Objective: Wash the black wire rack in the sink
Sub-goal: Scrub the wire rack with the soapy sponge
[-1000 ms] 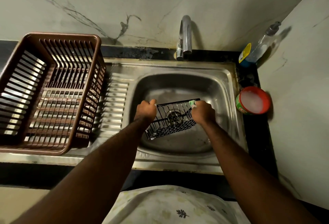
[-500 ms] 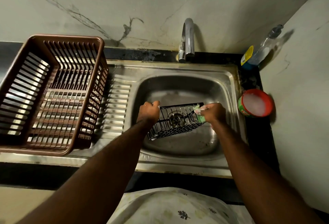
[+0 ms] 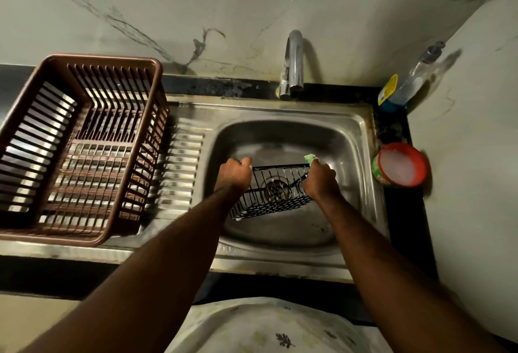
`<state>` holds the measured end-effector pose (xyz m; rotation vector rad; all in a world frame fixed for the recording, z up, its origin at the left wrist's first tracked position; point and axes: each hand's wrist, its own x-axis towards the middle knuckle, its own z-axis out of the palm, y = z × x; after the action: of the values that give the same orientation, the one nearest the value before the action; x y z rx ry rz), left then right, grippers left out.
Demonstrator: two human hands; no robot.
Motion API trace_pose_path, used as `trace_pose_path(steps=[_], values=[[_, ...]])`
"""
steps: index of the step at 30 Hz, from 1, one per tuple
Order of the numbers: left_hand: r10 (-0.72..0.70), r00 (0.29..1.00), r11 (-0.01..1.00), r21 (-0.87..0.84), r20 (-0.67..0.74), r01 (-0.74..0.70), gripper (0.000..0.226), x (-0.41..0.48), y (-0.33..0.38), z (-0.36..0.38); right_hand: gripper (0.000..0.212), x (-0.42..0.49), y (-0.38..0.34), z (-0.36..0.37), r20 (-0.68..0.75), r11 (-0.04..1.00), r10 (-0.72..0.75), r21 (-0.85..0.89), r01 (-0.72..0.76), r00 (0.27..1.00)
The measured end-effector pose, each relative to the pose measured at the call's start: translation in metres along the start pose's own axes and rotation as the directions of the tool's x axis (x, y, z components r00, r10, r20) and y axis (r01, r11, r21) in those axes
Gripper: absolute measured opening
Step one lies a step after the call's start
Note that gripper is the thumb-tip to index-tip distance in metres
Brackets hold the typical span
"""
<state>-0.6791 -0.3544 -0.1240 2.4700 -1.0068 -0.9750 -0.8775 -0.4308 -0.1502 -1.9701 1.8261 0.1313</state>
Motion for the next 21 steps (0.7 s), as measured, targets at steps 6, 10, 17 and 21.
trace_pose_path(steps=[6,10,17,21], values=[[0.054,0.998,0.993,0.100,0.014,-0.055,0.043,-0.001,-0.004,0.000,0.036,-0.001,0.002,0.011,-0.054,0.990,0.086,0.114,-0.079,0.995],[0.052,0.998,0.991,0.125,0.035,-0.056,0.044,0.000,-0.010,0.002,0.030,0.009,0.015,0.004,0.034,0.948,0.159,0.272,-0.163,0.987],[0.007,0.999,1.000,0.000,0.044,-0.007,0.046,0.001,-0.002,-0.001,0.026,0.015,0.022,-0.004,0.029,0.967,0.154,0.200,-0.156,0.988],[-0.057,0.998,0.986,-0.155,0.015,0.059,0.037,-0.002,0.005,-0.003,0.027,0.018,0.014,-0.022,-0.113,0.997,0.075,0.038,-0.072,0.991]])
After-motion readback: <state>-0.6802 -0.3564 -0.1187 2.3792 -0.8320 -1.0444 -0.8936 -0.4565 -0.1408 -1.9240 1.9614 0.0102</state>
